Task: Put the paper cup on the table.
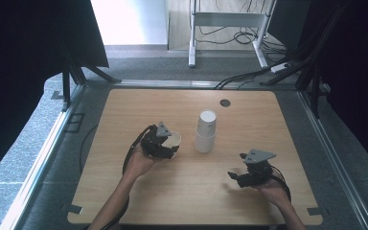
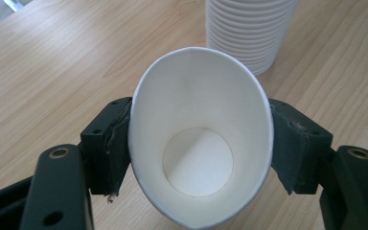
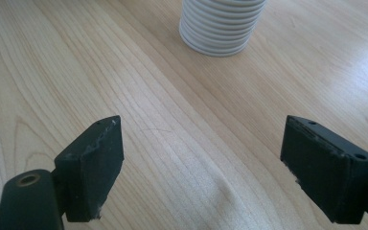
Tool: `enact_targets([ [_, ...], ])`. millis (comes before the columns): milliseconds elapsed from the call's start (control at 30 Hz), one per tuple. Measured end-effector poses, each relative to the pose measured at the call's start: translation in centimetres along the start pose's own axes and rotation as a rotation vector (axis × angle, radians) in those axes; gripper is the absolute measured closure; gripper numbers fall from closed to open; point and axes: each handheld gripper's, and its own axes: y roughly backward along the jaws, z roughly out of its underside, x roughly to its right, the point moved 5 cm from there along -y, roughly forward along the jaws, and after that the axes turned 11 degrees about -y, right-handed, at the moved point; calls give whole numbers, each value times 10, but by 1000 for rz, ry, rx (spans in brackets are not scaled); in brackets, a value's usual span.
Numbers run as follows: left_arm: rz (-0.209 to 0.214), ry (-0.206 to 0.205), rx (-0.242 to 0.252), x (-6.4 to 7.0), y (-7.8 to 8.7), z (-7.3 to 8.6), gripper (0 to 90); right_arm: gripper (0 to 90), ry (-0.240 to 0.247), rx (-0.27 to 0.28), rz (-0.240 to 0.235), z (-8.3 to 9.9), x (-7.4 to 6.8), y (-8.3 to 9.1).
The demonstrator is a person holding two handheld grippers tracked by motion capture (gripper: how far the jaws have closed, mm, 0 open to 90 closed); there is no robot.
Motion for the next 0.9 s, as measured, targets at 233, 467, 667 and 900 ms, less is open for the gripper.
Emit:
enact_targets([
  [233,-37,25,-18,-9,3,7,302,150,-7,-9,6,2,2,-1],
  [467,-81,61,-36,-20,4,17,298,152,-15,-16,11,3,3,-2],
  [667,-98,95,-39,-26,3,23,290,153,-15,-23,10,3,3,-3],
  [900,-105,120,-52,-29,-2,31,278,157,-17,-26,10,4,3,-3],
])
